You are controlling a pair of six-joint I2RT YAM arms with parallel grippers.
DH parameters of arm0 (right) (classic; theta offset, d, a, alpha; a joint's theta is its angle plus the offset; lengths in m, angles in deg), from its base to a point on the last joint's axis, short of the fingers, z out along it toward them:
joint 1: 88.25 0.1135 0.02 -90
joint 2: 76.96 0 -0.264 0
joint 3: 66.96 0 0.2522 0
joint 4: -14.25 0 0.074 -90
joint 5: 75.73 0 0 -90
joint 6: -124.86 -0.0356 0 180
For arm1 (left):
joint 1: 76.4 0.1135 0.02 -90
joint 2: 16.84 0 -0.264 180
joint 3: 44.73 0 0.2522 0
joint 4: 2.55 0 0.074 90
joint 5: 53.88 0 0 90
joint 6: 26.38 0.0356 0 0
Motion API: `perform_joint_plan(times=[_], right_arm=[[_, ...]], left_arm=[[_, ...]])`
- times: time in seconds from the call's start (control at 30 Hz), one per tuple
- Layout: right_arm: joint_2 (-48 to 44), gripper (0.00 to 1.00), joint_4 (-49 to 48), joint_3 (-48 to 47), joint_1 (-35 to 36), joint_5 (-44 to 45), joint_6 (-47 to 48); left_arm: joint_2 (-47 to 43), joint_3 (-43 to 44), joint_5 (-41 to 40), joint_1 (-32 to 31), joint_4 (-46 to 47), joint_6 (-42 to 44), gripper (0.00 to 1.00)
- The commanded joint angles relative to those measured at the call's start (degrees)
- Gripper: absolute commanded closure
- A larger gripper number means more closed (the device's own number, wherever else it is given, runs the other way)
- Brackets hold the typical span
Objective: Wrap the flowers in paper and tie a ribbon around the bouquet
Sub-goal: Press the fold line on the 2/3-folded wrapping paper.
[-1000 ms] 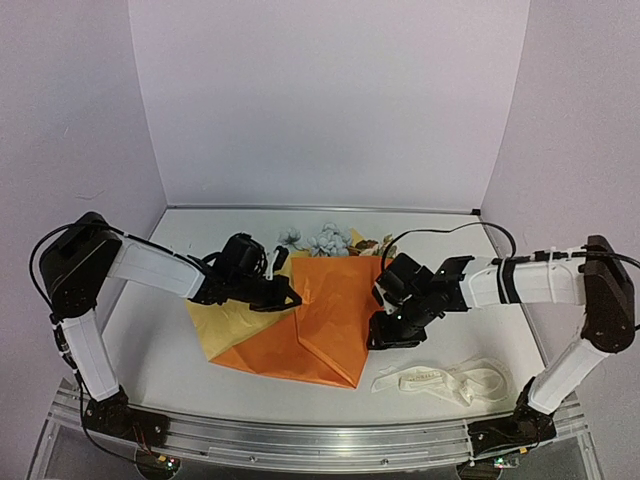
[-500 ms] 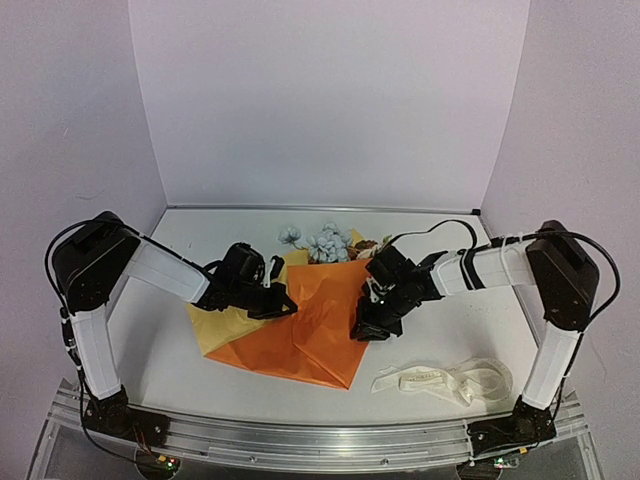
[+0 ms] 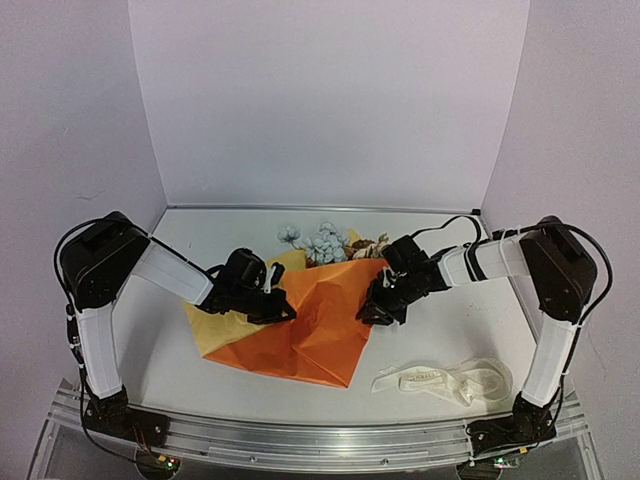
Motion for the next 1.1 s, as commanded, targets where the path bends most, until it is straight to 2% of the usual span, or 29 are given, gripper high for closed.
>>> perform_joint_plan(times=[0.0,0.37,0.77,1.07], right_arm=[[1.7,0.82,-1.2,-3.5,-3.0,-0.8,-2.0],[8.2,0.82,-1.7,-8.8,-8.5,-0.3,-5.8],[11.1,0.82,-1.9,-12.8,-14.5,0.3,-7.4],[16.7,0.81,-1.5,-23.0,-18.4,-1.9,-11.4]], left_arm=[[1.1,1.8,0.9,0.5,-0.5,1.8,1.0],[2.0,3.6,1.5,0.5,-2.1,3.1,1.0],[1.8,5.0,1.3,0.5,-4.6,4.8,1.0],[1.9,7.2,1.8,0.5,-6.8,6.2,1.0]])
